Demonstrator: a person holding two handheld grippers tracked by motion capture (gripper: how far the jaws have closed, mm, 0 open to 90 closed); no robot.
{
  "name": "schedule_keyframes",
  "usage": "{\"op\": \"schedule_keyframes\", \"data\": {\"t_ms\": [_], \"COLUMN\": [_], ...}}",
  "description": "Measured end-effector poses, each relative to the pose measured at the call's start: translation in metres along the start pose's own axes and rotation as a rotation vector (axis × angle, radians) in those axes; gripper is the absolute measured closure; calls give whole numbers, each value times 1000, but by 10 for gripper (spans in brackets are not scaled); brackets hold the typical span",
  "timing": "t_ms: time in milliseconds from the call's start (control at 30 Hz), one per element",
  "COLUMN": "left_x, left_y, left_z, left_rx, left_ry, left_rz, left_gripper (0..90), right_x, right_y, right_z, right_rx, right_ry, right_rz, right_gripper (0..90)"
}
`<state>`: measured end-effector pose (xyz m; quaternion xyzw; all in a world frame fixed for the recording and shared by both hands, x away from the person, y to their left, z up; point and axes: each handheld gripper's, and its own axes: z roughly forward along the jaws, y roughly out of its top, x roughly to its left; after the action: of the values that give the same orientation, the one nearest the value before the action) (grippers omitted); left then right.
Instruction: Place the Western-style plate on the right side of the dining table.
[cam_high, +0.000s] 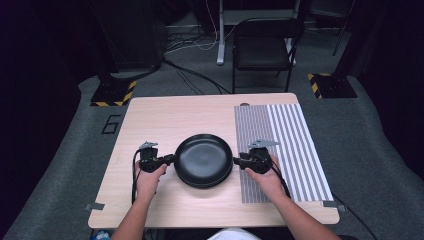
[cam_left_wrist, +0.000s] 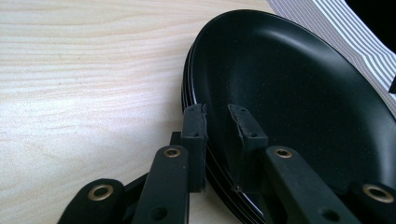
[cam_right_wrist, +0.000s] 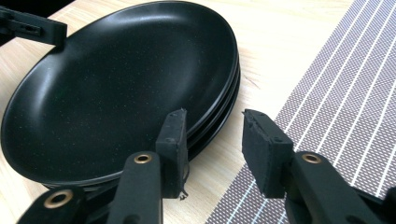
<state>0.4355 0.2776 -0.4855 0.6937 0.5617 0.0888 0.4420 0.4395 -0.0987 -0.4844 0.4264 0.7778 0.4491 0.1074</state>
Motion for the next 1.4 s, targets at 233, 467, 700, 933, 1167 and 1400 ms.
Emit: {"op": "schedule_keyframes", "data": {"t_ms": [233,467,700,933,1167,1400], "left_x": [1,2,1,3,2,1], "left_y": [-2,-1,1,1,1,0], "left_z": [2,2,-1,0,2,2], "left_rx": [31,32,34,63,52,48], "left_ry": [3,-4,-2,-17,-15,-22], "left_rz": [-14,-31,-47,-105,-101,-105], "left_gripper": [772,793,823,798,806,811], "right_x": [-2,0,-1,-3,-4,-4], "right_y": [-3,-2,-5,-5,-6,-6], "right_z": [4,7,14,15,19,23], "right_rx": [19,18,32,34,36,50], "right_ry": [45,66,90,98,98,109], "right_rz": [69,86,106,122,132,144], "right_gripper": [557,532,512,511,499,494]}}
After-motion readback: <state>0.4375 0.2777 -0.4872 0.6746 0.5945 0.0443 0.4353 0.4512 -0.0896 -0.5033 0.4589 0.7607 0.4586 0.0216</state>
